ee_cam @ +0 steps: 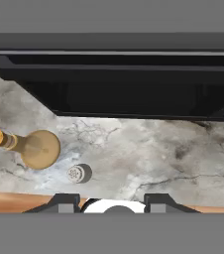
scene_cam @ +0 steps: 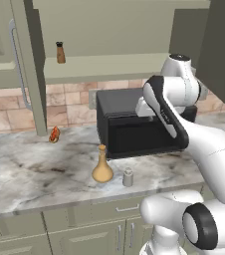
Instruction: Pick the shaker and oil and vinegar bottle from the counter and place them in the cabinet.
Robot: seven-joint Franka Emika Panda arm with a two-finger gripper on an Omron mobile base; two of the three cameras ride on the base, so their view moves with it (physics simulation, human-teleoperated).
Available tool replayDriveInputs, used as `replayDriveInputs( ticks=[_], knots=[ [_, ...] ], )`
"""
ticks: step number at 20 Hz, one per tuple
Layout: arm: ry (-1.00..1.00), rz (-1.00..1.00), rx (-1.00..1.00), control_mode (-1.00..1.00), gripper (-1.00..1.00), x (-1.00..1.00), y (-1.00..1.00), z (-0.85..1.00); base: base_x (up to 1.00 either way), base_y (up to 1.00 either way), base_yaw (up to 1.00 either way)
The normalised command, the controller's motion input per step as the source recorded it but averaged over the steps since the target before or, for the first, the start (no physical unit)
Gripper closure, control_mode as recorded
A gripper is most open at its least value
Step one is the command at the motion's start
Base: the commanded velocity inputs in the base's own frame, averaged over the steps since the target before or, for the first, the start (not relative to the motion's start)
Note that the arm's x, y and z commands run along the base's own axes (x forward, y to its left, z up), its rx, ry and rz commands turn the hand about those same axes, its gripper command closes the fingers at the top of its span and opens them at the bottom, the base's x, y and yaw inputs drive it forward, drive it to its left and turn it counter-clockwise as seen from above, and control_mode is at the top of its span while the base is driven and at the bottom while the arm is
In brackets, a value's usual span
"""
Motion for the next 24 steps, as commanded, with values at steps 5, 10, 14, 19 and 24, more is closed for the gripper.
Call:
replayDriveInputs(
  ticks=[5, 10, 14, 19, 24],
  knots=[
    [0.0, 0.0, 0.02, -1.0, -1.0, -0.23, 0.1, -0.01, 0.0, 0.0, 0.0],
    [-0.02, 0.0, 0.01, -1.0, -1.0, -0.6, 0.11, -0.12, 0.0, 0.0, 0.0],
    [-0.05, 0.04, -0.08, -1.0, -1.0, -0.67, 0.0, -0.27, 0.0, 0.0, 0.0],
    [0.01, 0.02, 0.01, -1.0, -1.0, -0.1, 0.23, -0.15, 0.0, 0.0, 0.0],
    [0.0, 0.06, 0.0, -1.0, -1.0, 0.0, 0.46, -0.12, 0.0, 0.0, 0.0]
  ],
)
